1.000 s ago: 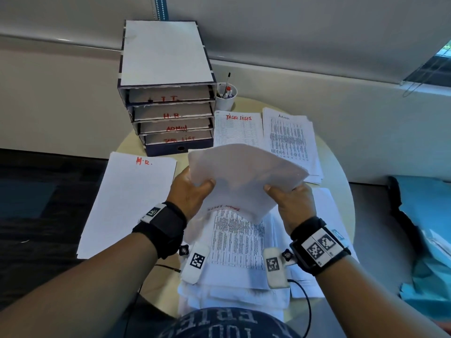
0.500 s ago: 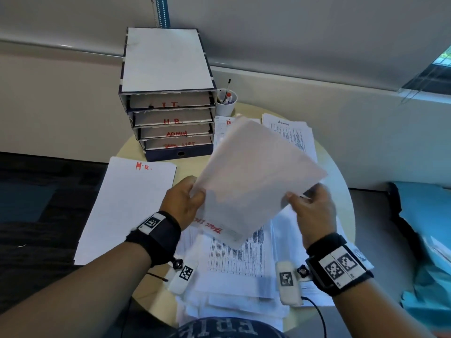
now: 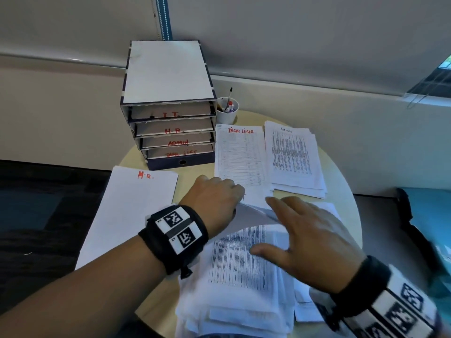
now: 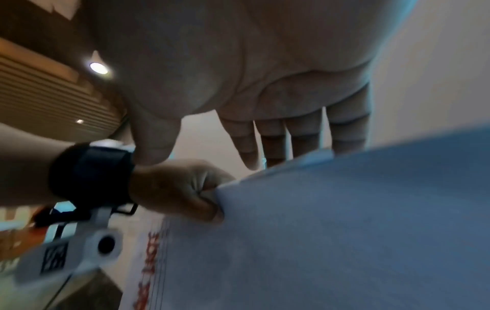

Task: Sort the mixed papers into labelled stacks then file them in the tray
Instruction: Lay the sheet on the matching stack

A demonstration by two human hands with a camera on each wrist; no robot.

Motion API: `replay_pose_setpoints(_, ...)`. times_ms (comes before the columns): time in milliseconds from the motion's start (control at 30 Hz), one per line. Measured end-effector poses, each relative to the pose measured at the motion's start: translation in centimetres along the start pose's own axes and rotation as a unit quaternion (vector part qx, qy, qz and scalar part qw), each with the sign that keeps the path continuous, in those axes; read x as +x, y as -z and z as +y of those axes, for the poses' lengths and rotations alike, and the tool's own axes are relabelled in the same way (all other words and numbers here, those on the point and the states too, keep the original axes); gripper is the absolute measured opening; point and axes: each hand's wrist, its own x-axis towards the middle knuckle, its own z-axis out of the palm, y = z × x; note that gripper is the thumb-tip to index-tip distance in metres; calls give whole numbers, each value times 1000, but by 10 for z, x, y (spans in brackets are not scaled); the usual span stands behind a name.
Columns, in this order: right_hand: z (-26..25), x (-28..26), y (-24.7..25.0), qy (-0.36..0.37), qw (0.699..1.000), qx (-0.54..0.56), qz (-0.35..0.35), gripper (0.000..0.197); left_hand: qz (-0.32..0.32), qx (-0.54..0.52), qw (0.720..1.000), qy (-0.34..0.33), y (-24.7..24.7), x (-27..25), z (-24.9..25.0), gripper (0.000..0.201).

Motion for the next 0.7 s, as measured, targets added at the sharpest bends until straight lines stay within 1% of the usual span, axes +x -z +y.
replay_pose_setpoints(33, -4, -1, -5, 5, 1000, -19, -21, 76, -4, 0, 1000, -7, 0, 0, 2, 8)
replay_pose_setpoints(67, -7, 0, -12, 10, 998, -42, -35, 61, -5, 3, 1000, -11, -2, 0, 5, 9)
replay_pose_setpoints(100, -5, 1, -20, 15, 997, -58, -43, 40, -1, 6, 1000, -13, -3, 1, 6, 12)
replay_pose_setpoints(133, -2, 3, -25, 7, 997, -60, -55, 28, 5, 3, 1000, -14, -5, 1, 6, 13)
replay_pose_setpoints(200, 12, 4, -31, -25, 996, -47, -77, 33, 19, -3, 999, -27, -11, 0, 1, 16)
replay_pose_setpoints(233, 20, 5, -33, -38, 995, -40, -78, 31, 32, -7, 998, -46, -14, 0, -2, 20)
replay_pose_setpoints(300, 31, 6, -31, -55, 995, -33, -73, 18, 50, -7, 994, -97, -18, 1, -7, 31)
replay_pose_setpoints(333, 38, 8, -31, -58, 994, -29, -89, 7, 59, -3, 992, -110, -20, 2, -9, 32)
replay_pose_setpoints(367, 46, 11, -32, -59, 992, -17, -110, 5, 74, 3, 991, -111, -23, 3, -12, 30)
replay_pose_setpoints(400, 53, 13, -33, -61, 991, 2, -119, 12, 89, 5, 991, -102, -26, 5, -14, 26)
replay_pose_setpoints(433, 64, 15, -37, -61, 991, 32, -118, 14, 105, 0, 991, -86, -29, 6, -18, 24)
replay_pose_setpoints(500, 88, 20, -41, -88, 985, 112, -101, 18, 149, -34, 988, -28, -34, 7, -32, 17)
replay_pose_setpoints(533, 100, 23, -42, -128, 972, 154, -120, 22, 170, -56, 984, 13, -38, 6, -41, 21)
replay_pose_setpoints(567, 113, 24, -45, -180, 953, 196, -148, 22, 186, -75, 978, 55, -44, 3, -50, 32)
replay_pose_setpoints(600, 125, 25, -50, -237, 926, 238, -172, 18, 195, -94, 971, 96, -51, 0, -58, 43)
replay_pose_setpoints(633, 136, 23, -55, -279, 900, 279, -183, 15, 202, -112, 965, 126, -59, -5, -63, 51)
replay_pose_setpoints(667, 144, 22, -61, -312, 876, 320, -183, 14, 192, -124, 963, 143, -68, -9, -65, 55)
replay_pose_setpoints(700, 150, 22, -69, -339, 851, 363, -170, 14, 151, -138, 968, 148, -78, -14, -63, 56)
